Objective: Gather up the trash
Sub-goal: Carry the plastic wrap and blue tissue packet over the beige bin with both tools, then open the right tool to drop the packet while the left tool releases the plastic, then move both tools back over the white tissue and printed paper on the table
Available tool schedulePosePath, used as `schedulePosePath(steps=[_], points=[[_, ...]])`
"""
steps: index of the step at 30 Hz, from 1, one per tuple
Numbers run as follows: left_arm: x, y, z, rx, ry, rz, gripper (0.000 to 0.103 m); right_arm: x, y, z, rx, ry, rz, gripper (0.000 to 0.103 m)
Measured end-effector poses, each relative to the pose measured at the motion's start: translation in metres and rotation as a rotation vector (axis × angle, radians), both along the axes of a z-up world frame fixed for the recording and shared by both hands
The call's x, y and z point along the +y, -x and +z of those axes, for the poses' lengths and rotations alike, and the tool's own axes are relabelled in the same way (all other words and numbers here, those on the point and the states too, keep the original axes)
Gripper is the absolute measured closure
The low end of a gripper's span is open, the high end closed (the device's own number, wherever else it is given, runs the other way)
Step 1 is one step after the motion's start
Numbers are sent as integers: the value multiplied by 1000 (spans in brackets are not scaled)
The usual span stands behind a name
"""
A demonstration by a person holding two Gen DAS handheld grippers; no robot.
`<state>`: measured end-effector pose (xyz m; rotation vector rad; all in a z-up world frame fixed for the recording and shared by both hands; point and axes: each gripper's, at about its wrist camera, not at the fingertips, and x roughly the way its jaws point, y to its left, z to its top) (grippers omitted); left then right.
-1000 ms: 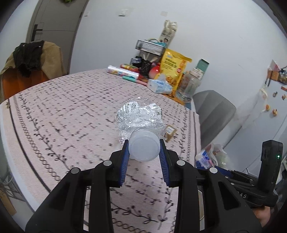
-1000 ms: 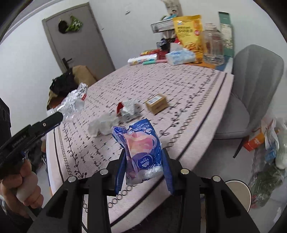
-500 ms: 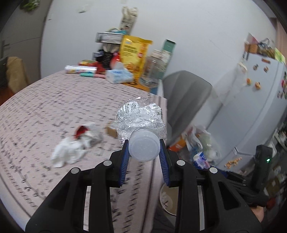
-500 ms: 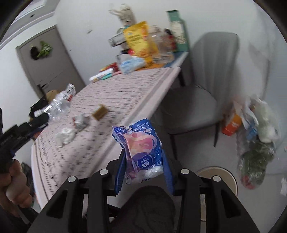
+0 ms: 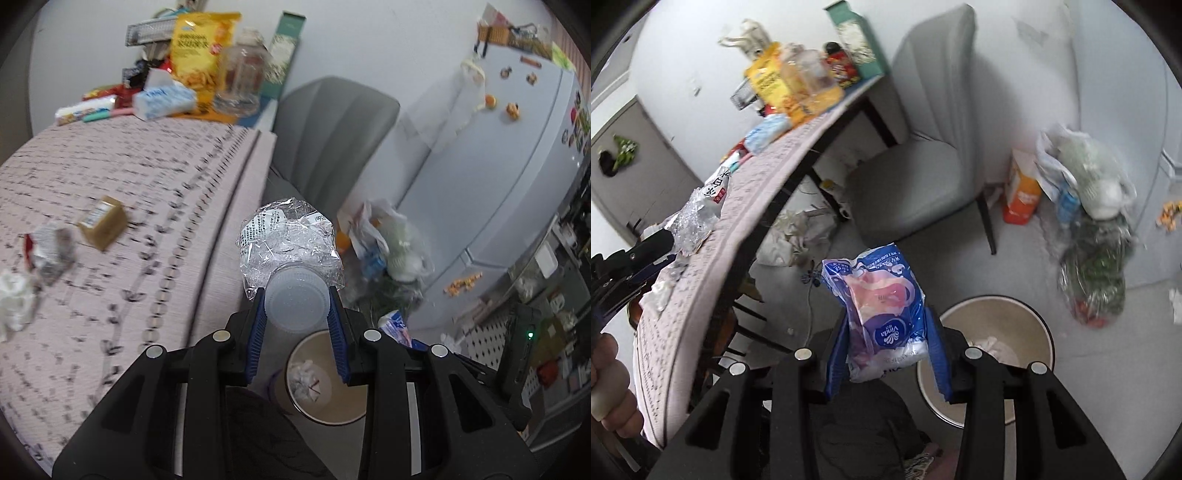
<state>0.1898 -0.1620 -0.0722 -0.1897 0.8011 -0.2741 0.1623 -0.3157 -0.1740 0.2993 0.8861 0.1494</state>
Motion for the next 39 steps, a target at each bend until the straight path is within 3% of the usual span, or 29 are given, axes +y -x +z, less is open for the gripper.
schedulePosePath(steps=[7,11,27,28,30,31,35,39], points=[[-38,-13,-24,71,-29,-66,71,-29,-4,-27,25,-33,-54,62],[-51,-19,-38,119,-2,-99,71,-45,-6,-41,23,-58,-101,35],[-128,-35,-98,279,-40,-252,71,-116,31,-40,15,-91,-232,34],[-132,-36,-101,284,-41,-251,68,-119,32,-39,14,-91,-237,34],[-135,-38,-104,292,22,-266,30,-124,34,-36,11,-88,-244,34],[-134,-38,-103,281,59,-270,24,-125,35,-35,11,-86,-247,34],[-132,-36,-93,254,83,-300,18,-122,37,-25,0,-84,-246,34],[-107,-35,-70,199,112,-248,12,-110,36,-17,-6,-77,-222,34]])
